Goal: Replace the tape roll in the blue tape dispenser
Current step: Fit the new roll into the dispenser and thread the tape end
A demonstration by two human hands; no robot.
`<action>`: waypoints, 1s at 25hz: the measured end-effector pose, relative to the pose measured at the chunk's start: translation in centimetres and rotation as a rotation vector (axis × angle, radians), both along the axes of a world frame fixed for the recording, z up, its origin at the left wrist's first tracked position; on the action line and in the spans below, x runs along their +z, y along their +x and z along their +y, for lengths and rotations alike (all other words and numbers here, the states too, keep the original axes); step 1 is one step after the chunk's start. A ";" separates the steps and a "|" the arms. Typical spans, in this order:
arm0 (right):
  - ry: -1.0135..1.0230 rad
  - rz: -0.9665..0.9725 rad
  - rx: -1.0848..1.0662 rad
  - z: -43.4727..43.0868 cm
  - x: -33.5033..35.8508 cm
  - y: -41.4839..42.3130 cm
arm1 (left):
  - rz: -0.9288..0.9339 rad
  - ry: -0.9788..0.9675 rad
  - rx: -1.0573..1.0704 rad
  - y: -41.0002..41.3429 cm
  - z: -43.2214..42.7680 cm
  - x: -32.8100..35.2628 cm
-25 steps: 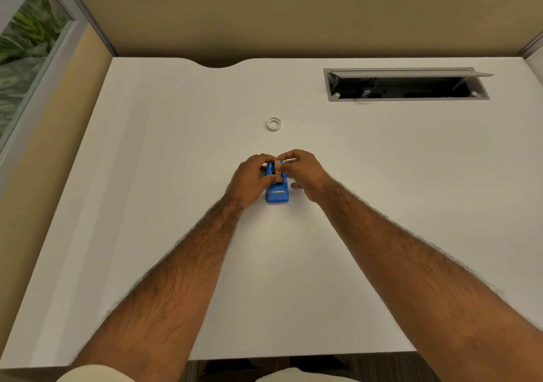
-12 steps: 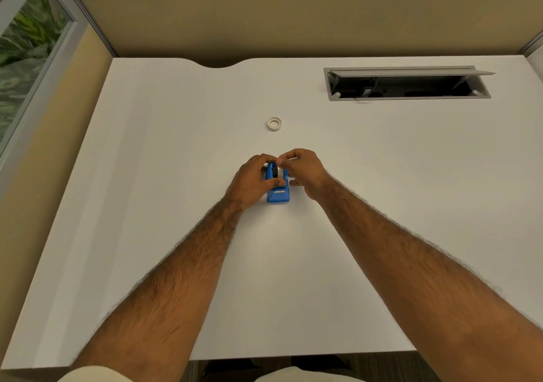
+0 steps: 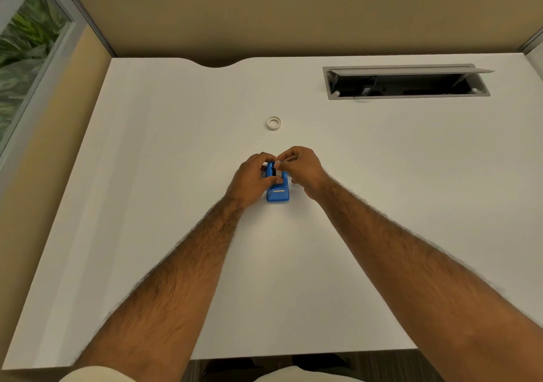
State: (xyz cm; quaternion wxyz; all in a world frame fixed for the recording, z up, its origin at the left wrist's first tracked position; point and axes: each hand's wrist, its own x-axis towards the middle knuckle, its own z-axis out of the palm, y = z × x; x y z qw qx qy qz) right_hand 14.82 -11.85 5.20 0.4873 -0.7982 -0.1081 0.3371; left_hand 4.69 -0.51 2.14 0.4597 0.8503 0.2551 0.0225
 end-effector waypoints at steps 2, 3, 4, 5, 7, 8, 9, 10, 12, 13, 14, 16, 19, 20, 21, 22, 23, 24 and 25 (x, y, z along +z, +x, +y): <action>-0.028 -0.104 0.058 0.2 0.0 0.5 | 0.005 0.006 0.011 0.1 -0.1 -0.1; -0.045 -0.165 0.088 0.3 0.0 0.7 | 0.010 0.007 0.017 0.1 -0.1 -0.1; -0.068 -0.224 0.114 0.4 0.0 0.8 | 0.015 0.007 0.019 0.1 -0.1 -0.2; -0.094 -0.277 0.134 0.4 0.0 0.9 | 0.019 0.003 0.018 0.1 -0.1 -0.2; -0.120 -0.355 0.157 0.3 -0.3 0.9 | 0.014 -0.016 0.013 -0.1 0.1 -0.2; -0.123 -0.382 0.168 0.2 -0.6 0.8 | 0.003 -0.027 0.009 -0.2 0.1 -0.2; -0.126 -0.406 0.181 0.0 -0.8 0.8 | -0.012 -0.035 0.005 -0.3 0.2 -0.1; -0.129 -0.427 0.199 -0.2 -1.0 0.7 | -0.027 -0.038 0.003 -0.3 0.2 -0.1; -0.144 -0.464 0.237 -0.5 -1.5 0.6 | -0.047 -0.038 0.003 -0.4 0.2 -0.1; -0.157 -0.481 0.251 -0.6 -1.6 0.6 | -0.049 -0.036 0.004 -0.4 0.2 0.0; -0.170 -0.500 0.261 -0.7 -1.6 0.7 | -0.046 -0.034 0.005 -0.4 0.1 0.0; -0.186 -0.545 0.288 -0.6 -1.5 1.0 | -0.029 -0.022 0.002 -0.3 0.0 0.0; -0.224 -0.600 0.354 0.0 -0.8 1.5 | 0.001 -0.003 0.006 -0.1 -0.1 0.0; -0.240 -0.610 0.372 0.2 -0.7 1.6 | 0.007 0.000 0.006 -0.1 -0.1 0.1; -0.256 -0.617 0.388 0.5 -0.5 1.8 | 0.011 0.002 0.007 -0.1 -0.1 0.1; -0.268 -0.618 0.399 0.6 -0.4 1.8 | 0.012 0.002 0.007 -0.1 -0.1 0.1; -0.272 -0.617 0.402 0.7 -0.4 1.9 | 0.011 0.001 0.008 -0.2 -0.1 0.1; -0.267 -0.613 0.399 0.7 -0.5 1.8 | 0.009 -0.002 0.008 -0.1 -0.1 0.0; -0.257 -0.608 0.392 0.6 -0.5 1.8 | 0.008 -0.007 0.010 -0.1 0.0 0.0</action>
